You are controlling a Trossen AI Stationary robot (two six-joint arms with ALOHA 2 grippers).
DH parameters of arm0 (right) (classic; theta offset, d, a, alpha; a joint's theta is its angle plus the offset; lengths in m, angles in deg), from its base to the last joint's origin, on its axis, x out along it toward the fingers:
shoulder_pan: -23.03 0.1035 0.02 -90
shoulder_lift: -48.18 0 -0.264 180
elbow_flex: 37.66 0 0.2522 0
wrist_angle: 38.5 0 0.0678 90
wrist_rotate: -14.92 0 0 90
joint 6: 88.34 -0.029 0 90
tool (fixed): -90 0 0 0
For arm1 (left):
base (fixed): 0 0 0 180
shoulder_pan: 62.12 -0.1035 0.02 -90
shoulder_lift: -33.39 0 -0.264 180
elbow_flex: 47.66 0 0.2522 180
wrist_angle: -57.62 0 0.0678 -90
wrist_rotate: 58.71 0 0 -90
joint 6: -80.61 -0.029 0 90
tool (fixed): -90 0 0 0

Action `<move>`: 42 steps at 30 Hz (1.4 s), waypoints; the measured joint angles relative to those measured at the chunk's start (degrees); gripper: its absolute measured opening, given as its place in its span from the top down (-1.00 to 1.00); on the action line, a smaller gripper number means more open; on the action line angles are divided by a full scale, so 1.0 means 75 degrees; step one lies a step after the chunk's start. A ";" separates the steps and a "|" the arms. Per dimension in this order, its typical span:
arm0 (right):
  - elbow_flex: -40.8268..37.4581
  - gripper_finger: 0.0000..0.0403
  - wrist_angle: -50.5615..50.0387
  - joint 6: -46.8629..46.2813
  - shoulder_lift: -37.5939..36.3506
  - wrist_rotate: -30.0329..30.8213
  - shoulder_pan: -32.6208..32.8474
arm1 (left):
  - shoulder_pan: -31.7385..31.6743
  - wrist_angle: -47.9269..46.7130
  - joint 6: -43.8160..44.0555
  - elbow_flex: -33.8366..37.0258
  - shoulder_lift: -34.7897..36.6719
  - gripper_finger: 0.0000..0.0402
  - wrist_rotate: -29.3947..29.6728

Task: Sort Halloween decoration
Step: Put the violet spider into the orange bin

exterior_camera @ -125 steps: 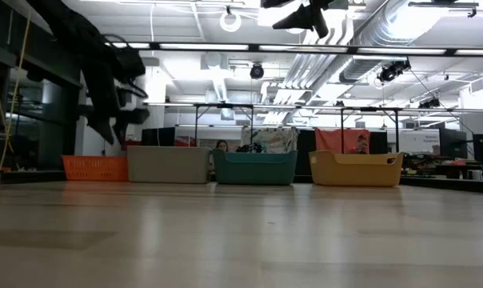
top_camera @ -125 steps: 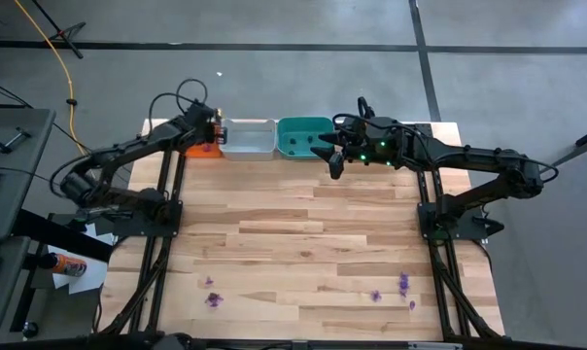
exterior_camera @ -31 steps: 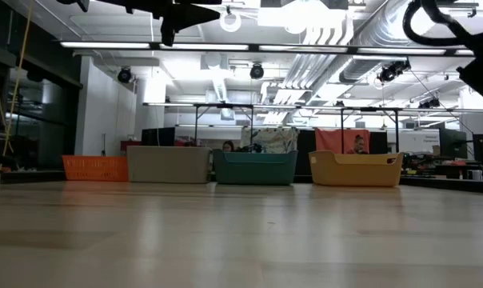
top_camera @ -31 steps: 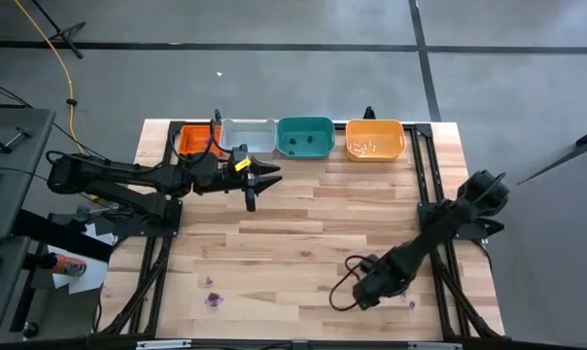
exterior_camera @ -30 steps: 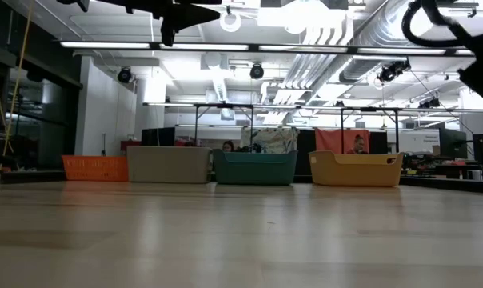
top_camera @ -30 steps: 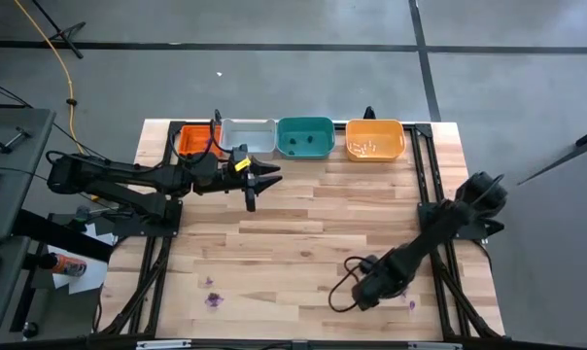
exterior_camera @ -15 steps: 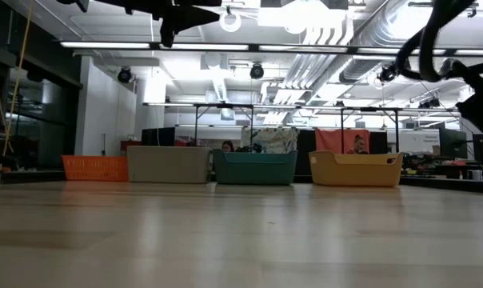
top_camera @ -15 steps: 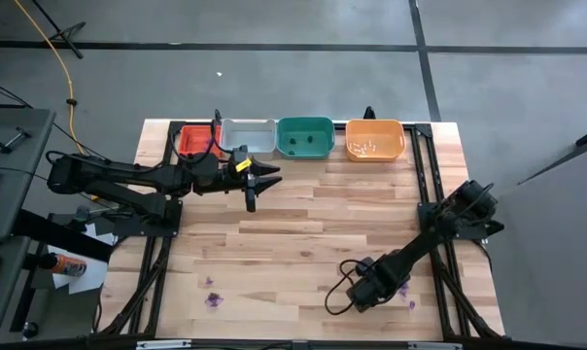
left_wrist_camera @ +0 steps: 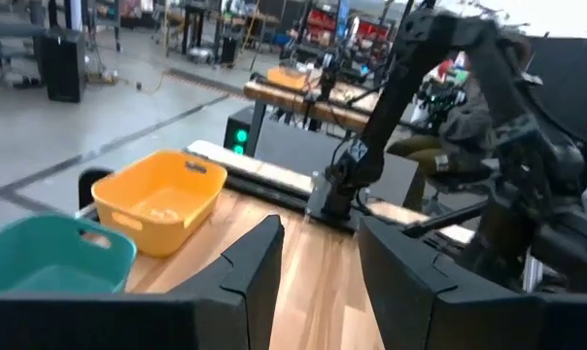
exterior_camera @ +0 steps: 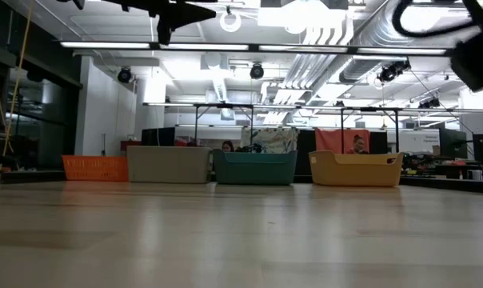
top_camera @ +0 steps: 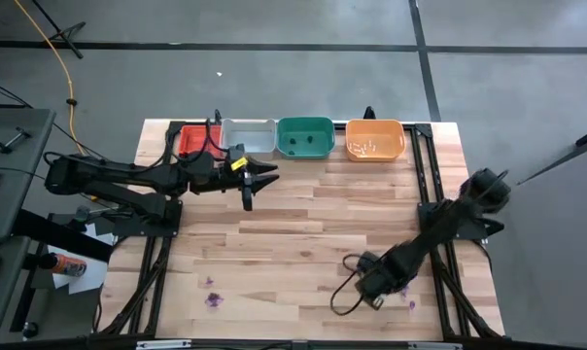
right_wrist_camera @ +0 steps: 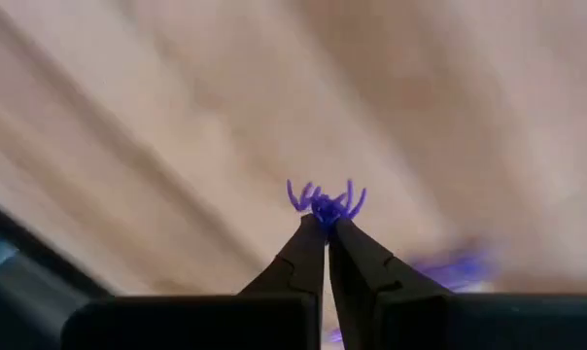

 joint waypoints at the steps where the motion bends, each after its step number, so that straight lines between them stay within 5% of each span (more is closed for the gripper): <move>1: -0.0003 0.98 -0.0314 0.0184 -0.0266 0.0344 -0.0050 | -0.0022 0.0064 -0.0090 -0.0003 0.0045 0.36 -0.0003; 6: -0.0003 0.99 -0.1319 0.1335 -0.1697 0.2629 -0.0707 | -0.0074 0.0194 -0.0453 -0.0003 0.0129 0.36 0.0184; 11: -0.0003 1.00 -0.0636 0.3410 -0.2748 0.4472 -0.2290 | -0.0127 0.0684 -0.0606 -0.0006 0.0066 0.36 0.0204; 21: -0.0006 1.00 0.4715 0.7991 -0.2582 0.3802 -0.5074 | -0.0118 0.0872 -0.0498 -0.0006 0.0018 0.36 0.0209; 27: -0.0006 1.00 0.6548 0.8296 -0.2338 0.3550 -0.5522 | -0.0104 0.0803 -0.0675 -0.0009 0.0003 0.36 0.0845; 42: -0.0006 1.00 0.7420 0.8150 -0.2341 0.3556 -0.5535 | -0.0195 0.0936 -0.2100 -0.0730 -0.1049 0.36 0.0568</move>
